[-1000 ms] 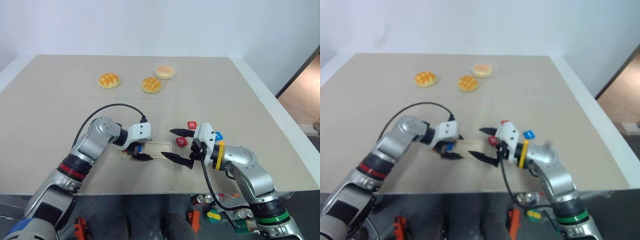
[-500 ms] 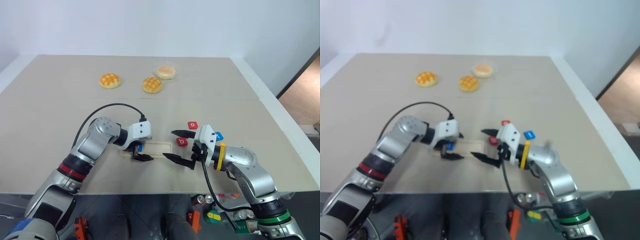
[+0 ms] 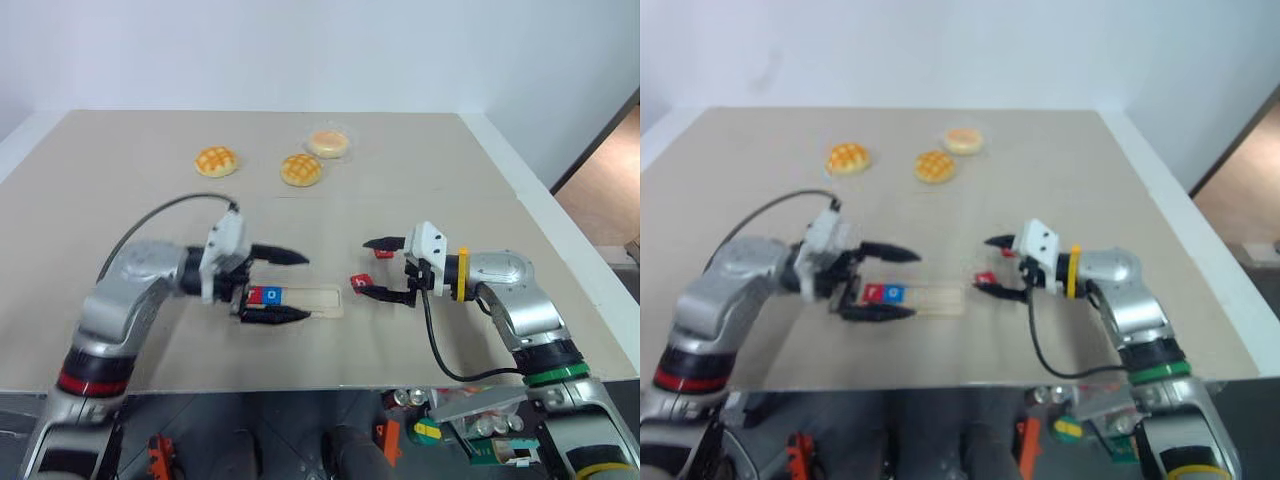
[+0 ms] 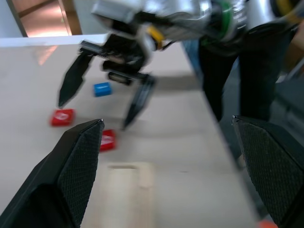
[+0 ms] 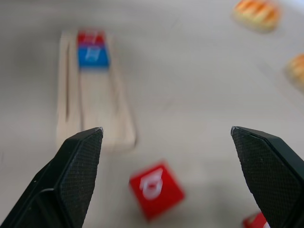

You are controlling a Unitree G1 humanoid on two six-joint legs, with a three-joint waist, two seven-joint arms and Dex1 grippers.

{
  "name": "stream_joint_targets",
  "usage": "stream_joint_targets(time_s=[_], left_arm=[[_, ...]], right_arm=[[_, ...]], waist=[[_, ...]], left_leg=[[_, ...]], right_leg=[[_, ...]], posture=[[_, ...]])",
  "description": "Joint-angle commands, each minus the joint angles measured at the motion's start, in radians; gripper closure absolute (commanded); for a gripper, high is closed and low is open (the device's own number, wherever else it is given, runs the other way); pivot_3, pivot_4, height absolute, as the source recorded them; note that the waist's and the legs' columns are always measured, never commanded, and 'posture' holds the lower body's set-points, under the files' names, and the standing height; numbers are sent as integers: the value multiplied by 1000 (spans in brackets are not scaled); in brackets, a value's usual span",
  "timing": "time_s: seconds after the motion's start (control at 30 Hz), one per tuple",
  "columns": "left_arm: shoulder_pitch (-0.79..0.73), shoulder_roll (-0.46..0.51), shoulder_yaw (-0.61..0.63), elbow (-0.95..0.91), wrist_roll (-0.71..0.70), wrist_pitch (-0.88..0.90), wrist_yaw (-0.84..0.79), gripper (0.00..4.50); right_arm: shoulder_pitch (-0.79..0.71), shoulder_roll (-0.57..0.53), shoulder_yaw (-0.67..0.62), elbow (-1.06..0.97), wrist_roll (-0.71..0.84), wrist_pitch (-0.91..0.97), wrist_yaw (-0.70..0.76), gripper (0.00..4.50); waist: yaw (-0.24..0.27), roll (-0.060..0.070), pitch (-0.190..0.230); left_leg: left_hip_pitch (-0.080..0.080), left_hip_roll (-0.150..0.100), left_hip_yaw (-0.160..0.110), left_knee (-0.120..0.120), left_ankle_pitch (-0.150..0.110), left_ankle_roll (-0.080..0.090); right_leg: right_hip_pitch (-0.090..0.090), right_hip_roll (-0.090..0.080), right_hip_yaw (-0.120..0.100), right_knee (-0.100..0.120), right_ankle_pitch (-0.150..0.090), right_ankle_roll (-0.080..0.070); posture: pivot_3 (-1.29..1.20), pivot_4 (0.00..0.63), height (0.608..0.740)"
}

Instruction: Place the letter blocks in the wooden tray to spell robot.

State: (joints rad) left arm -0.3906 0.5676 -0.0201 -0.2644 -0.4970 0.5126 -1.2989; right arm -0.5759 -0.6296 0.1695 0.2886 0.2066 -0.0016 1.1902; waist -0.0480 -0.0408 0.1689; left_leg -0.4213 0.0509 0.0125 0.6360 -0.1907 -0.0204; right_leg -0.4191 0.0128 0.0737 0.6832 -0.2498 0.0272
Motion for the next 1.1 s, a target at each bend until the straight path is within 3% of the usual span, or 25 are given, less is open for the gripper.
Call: stream_joint_targets(time_s=[0.03, 0.37, 0.43, 0.73, 1.1], left_arm=[[119, -2, 46, -120, -14, -56, 83, 31], [364, -50, 65, -285, 31, -121, 342, 31], [377, -57, 59, -304, 38, -119, 383, 10], [385, -66, 31, -321, 51, -116, 500, 10], [385, -46, 8, -304, 49, -123, 498, 10]], right_arm=[[-63, 1, 20, 100, -30, -90, 80, 0], [-172, 71, 25, 355, -74, -186, 118, 0], [-180, 78, 26, 390, -84, -207, 123, 265], [-161, 87, 20, 467, -96, -225, 149, 265], [-151, 101, -11, 428, -73, -172, 127, 265]], waist=[[0, 0, 0], [1, 0, 0], [0, 0, 1], [1, 0, 1], [0, 0, 1]], left_leg=[[0, 0, 0, 0, 0, 0], [5, 0, 3, 2, 1, -1], [14, 0, 5, 1, 1, -1], [15, 0, 8, 0, 1, -1], [16, 1, 10, 0, 1, -1]], right_leg=[[0, 0, 0, 0, 0, 0], [4, -1, 2, -1, 3, -2], [11, -1, 4, -1, 1, -5], [11, -1, 6, -1, 1, -5], [11, -1, 8, -1, 1, -5]], posture=[[0, 150, 740], [0, 150, 740], [0, 150, 740], [0, 150, 740], [0, 150, 740]])
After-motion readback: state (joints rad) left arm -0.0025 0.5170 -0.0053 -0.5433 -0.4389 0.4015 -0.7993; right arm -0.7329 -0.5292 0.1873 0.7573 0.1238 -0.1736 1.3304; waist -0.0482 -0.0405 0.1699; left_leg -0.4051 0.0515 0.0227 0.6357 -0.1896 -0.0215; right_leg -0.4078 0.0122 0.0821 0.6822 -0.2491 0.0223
